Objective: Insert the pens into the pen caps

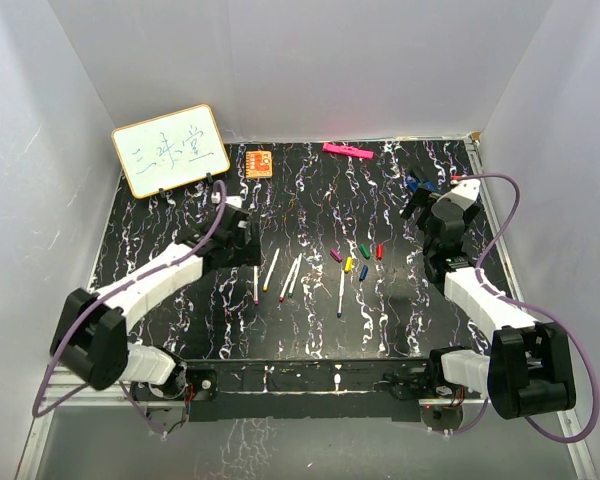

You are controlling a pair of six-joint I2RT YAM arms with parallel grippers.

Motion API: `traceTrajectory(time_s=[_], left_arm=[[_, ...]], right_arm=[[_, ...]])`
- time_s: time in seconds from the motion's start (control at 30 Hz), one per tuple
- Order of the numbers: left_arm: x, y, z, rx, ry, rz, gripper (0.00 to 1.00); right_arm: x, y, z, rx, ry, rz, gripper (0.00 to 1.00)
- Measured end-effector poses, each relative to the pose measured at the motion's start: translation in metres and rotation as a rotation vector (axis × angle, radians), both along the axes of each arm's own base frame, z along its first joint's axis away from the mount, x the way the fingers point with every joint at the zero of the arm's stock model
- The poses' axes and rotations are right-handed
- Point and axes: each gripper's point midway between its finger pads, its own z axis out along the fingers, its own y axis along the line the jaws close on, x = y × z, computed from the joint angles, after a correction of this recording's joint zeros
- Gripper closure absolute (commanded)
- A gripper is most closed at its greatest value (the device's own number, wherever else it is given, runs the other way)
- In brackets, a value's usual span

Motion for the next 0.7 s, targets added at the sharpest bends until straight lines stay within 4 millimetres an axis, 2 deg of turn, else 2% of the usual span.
traceTrajectory(time_s=[0.07,0.27,0.53,0.7], left_arm=[[0.0,-0.005,-0.004,0.057,0.033,-0.004,0.33],[-0.008,-0.01,-0.025,0.161,0.103,-0.013,0.44],[-0.016,-0.011,-0.052,0.23,0.185,0.002,0.43],[-0.019,-0.015,-0.053,0.232,0.19,-0.001,0.42]], right_arm=[[0.001,0.001,0.002,0.006,-0.004,0.003,0.02],[-0.001,0.002,-0.002,0.005,0.015,0.008,0.02],[-0.001,0.004,-0.002,0.008,0.014,0.022,0.02],[0.0,0.006,-0.002,0.011,0.016,0.032,0.02]])
